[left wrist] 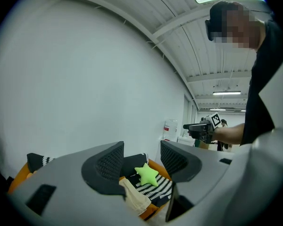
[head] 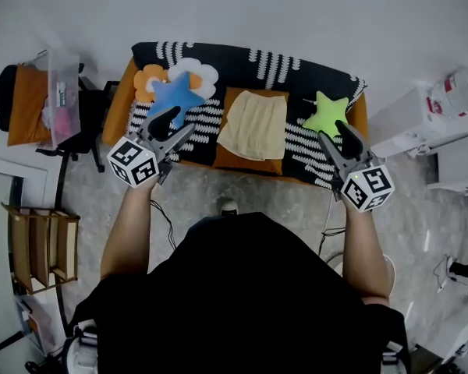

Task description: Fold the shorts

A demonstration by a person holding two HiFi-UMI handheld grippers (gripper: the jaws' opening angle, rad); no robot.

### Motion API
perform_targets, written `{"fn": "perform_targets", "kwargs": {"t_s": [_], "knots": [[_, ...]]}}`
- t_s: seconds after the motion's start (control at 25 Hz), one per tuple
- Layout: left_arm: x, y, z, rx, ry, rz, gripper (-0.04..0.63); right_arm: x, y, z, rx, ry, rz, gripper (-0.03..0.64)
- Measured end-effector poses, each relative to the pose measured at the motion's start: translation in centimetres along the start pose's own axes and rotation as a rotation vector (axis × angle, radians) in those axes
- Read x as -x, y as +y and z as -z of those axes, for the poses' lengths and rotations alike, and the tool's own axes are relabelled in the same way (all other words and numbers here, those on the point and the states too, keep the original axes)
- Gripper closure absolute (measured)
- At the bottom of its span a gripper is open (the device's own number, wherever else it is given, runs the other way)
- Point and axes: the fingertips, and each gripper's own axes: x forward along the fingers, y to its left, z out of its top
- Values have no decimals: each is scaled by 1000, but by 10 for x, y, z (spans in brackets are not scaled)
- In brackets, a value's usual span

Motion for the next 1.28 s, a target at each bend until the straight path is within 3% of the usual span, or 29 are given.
{"fn": "perform_targets", "kwargs": {"t_s": [0.28,0.84,1.0,1.28], "knots": [[-10,50,-3,-17,19,10,333,-44,-15,-19,26,-8,30,382],[-19,83,4,-11,37,-7,333,-84,-38,-17,82,21,47,361],[-32,83,5,-47,58,-21,333,-99,-54,-16,82,15,30,357],[-70,93,5,-42,80,-74,333,-138,-101,-8,60,19,-37,357]]}}
